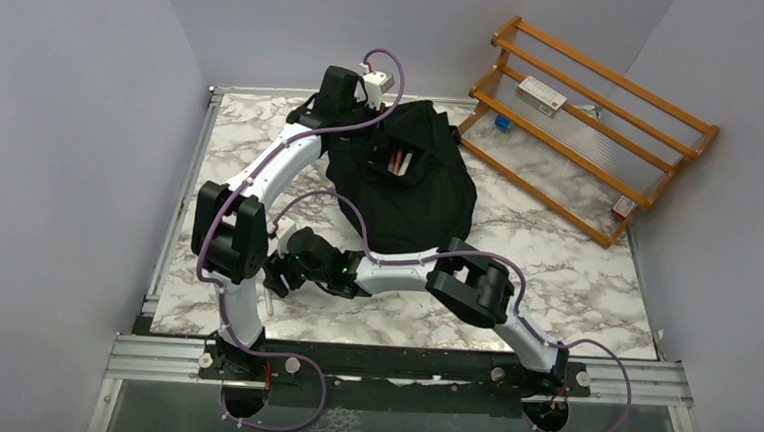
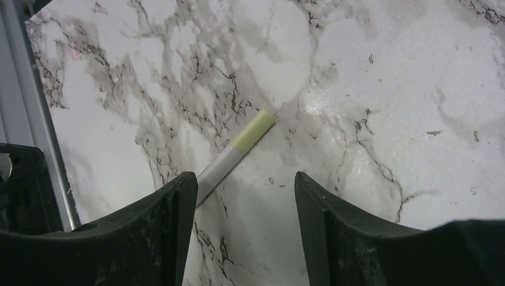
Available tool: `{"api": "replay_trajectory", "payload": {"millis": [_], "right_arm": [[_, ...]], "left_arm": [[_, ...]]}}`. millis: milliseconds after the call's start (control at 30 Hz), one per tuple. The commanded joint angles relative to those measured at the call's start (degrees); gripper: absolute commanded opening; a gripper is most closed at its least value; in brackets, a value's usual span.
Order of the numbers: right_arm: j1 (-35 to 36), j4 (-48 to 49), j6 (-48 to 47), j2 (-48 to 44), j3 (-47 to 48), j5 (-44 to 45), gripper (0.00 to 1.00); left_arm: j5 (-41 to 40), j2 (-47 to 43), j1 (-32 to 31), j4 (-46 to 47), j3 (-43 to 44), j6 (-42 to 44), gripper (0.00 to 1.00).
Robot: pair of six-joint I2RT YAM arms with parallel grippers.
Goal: Pack the student bag
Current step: Pick up the stationery from the center of the board.
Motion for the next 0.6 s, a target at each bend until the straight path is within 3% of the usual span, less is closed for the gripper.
{"api": "replay_trajectory", "payload": {"millis": [0, 567], "right_arm": [[0.7, -2.9, -0.4, 2.0, 3.6, 4.1, 0.66], [3.1, -7.9, -4.6, 7.6, 9.2, 6.9, 0.66]], "left_arm": [[1.0, -1.9, 0.3, 1.3, 2.8, -0.4, 0.0], [1.7, -0.7, 0.3, 1.4, 2.5, -0.4, 0.0]]}}
